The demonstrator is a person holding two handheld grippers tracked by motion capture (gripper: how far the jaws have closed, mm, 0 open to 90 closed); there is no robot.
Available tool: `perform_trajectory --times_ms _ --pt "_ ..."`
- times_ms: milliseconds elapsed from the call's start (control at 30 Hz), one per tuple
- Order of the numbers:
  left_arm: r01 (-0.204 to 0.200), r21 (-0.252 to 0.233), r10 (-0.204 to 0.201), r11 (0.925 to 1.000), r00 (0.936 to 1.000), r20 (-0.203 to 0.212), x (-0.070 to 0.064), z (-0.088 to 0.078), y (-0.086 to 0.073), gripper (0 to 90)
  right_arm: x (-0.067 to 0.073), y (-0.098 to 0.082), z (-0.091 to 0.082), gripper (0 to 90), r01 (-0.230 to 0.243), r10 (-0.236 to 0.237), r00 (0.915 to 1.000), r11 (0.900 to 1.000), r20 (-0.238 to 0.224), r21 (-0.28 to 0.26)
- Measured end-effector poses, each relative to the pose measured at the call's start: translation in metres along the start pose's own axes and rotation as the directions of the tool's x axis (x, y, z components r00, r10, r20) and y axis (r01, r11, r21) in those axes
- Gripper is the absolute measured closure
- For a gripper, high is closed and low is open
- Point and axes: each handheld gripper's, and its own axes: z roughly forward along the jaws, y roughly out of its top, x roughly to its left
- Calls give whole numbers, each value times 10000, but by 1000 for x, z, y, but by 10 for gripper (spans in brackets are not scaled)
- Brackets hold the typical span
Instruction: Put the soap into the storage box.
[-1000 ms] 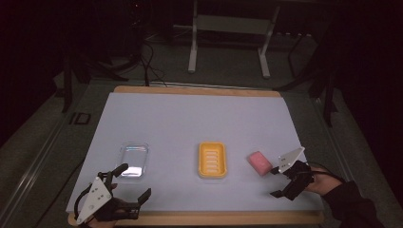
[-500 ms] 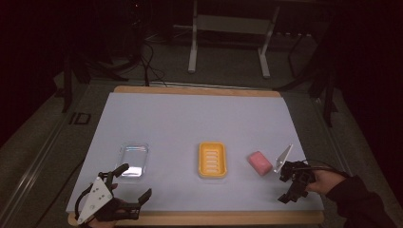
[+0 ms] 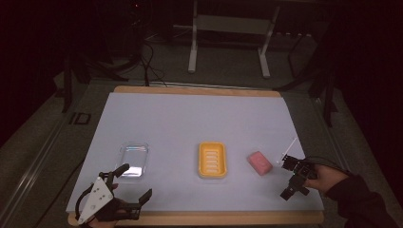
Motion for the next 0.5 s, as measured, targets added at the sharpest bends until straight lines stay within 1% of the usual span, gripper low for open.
perform_trajectory --times_ms 67,200,233,267,367,500 --pt "0 1 0 10000 10000 -9 0 0 0 3 -2 0 -1 198 -214 214 9998 9998 0 13" --pt "6 0 -6 10000 10000 1 0 0 0 3 -1 2 -2 191 -632 628 9971 9980 440 80" --pt "6 -1 -6 10000 10000 -5 0 0 0 3 -1 2 -2 190 -715 710 9963 9974 488 99" --pt "9 -9 -9 10000 10000 1 0 0 0 3 -1 3 -1 190 -791 784 9957 9968 503 111" --pt "21 -22 -21 10000 10000 -7 0 0 0 3 0 4 0 202 -1298 1285 9903 9913 536 224" --pt "19 -19 -19 10000 10000 -8 0 0 0 3 0 7 1 207 -1508 1498 9867 9885 631 119"
